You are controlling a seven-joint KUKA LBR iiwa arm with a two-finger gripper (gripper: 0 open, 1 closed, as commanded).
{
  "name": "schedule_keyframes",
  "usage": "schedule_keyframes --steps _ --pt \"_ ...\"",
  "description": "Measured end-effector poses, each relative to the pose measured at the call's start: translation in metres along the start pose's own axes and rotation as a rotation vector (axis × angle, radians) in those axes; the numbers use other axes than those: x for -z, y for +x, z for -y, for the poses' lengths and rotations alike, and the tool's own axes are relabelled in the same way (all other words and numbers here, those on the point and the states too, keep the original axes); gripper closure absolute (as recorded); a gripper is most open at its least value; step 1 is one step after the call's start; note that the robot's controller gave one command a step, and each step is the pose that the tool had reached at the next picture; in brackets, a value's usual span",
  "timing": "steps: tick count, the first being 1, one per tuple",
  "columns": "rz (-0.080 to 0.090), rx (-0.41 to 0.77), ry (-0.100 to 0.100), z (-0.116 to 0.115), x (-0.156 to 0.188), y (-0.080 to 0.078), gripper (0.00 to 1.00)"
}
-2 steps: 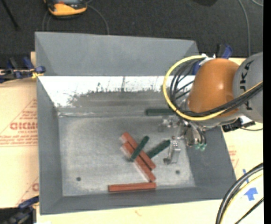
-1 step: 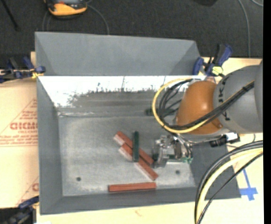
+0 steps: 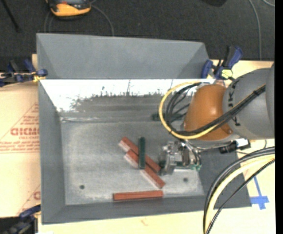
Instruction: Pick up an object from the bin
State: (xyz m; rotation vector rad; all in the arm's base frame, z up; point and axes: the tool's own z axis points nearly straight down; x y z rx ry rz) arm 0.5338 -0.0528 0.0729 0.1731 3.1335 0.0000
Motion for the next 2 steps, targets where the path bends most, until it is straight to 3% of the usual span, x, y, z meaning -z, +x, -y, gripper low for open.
schedule_keyframes --steps 1,2 --pt "-0.006 -0.013 -0.001 -0.001 0.041 -0.017 1.0" --pt "0.0 0.018 0.001 0.003 0.151 0.026 1.0"
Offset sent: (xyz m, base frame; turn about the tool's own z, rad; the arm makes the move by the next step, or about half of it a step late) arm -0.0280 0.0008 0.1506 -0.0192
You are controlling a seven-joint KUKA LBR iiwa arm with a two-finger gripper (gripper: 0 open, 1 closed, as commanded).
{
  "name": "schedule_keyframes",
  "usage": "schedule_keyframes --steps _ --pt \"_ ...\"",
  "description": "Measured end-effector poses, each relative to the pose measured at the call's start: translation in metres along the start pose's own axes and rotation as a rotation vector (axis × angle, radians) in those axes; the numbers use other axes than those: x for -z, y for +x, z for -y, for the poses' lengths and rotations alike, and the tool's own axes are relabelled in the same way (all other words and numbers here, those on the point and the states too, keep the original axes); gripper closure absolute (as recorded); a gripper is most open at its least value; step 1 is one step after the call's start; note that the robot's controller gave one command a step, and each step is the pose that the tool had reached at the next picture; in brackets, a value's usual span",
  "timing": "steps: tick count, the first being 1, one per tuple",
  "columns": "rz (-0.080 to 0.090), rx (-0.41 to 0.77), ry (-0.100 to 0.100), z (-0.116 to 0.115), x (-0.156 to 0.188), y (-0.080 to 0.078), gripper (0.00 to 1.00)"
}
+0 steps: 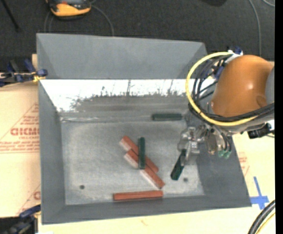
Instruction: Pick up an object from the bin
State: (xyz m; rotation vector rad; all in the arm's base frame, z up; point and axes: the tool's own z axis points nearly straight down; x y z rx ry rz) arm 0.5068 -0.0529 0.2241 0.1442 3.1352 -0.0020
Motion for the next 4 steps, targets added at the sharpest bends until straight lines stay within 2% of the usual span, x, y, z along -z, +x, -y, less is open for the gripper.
schedule_keyframes --steps 1,2,3,4 --pt "0.0 0.001 0.0 0.0 0.0 0.0 0.0" --pt "0.0 0.001 0.0 0.0 0.0 0.0 0.0" --pt "0.01 0.164 0.0 0.007 -0.025 -0.013 0.0" --pt "-0.001 0.343 -0.001 0.04 -0.066 -0.001 0.0"
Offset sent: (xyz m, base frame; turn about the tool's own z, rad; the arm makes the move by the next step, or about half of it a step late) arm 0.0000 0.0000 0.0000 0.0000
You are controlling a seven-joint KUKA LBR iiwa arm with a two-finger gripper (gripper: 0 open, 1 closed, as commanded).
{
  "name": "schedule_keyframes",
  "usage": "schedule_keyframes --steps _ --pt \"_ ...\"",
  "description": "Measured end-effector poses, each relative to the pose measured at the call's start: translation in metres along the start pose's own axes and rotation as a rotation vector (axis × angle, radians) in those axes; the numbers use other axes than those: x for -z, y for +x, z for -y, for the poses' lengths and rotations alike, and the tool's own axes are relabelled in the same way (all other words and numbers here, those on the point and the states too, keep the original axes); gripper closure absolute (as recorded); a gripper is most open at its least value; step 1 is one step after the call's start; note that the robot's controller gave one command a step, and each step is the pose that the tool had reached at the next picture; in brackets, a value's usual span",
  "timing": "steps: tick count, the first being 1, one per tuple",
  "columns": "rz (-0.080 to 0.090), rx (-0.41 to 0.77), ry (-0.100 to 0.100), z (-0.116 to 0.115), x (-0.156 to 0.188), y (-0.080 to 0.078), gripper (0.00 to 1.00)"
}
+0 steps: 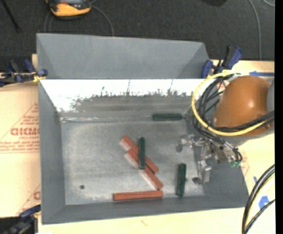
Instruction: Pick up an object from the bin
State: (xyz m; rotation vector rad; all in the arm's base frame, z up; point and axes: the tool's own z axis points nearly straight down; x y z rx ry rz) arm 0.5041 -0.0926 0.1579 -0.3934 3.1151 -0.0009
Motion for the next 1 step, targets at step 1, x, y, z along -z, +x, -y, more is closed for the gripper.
schedule_keyframes --steps 1 --pt "0.001 -0.23 0.0 0.0059 -0.0174 -0.0039 0.0"
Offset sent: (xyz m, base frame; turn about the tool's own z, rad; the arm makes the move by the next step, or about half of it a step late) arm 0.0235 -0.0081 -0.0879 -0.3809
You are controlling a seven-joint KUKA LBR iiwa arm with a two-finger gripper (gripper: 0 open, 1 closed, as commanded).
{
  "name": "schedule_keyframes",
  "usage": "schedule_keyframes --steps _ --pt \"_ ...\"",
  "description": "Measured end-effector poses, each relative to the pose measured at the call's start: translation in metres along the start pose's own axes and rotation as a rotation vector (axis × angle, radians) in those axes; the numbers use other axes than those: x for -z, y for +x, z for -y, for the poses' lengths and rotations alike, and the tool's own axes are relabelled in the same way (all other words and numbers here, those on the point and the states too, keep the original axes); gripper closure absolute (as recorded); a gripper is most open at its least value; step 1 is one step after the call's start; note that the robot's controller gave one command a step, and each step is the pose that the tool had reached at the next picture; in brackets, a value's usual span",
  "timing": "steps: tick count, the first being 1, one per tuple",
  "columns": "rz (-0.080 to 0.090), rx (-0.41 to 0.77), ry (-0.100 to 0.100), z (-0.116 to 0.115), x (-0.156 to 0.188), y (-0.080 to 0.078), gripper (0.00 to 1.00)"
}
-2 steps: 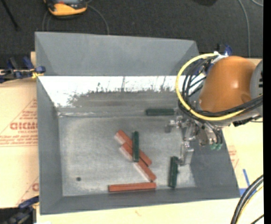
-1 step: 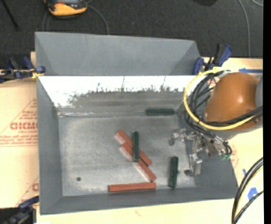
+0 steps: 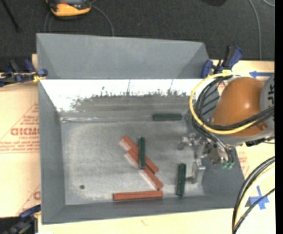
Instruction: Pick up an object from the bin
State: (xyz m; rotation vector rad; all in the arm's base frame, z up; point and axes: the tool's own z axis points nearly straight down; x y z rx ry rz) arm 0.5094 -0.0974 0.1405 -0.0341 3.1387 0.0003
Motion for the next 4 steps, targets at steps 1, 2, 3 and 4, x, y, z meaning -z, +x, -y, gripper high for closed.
schedule_keyframes --steps 1,2,3,4 --pt "0.0 0.223 0.001 0.001 -0.028 -0.008 0.0" --pt "0.003 0.453 0.001 -0.003 -0.069 0.008 1.0" --pt "0.003 0.453 0.001 -0.003 -0.069 0.008 1.0" --pt "0.002 0.567 0.001 0.007 0.069 0.003 1.0"
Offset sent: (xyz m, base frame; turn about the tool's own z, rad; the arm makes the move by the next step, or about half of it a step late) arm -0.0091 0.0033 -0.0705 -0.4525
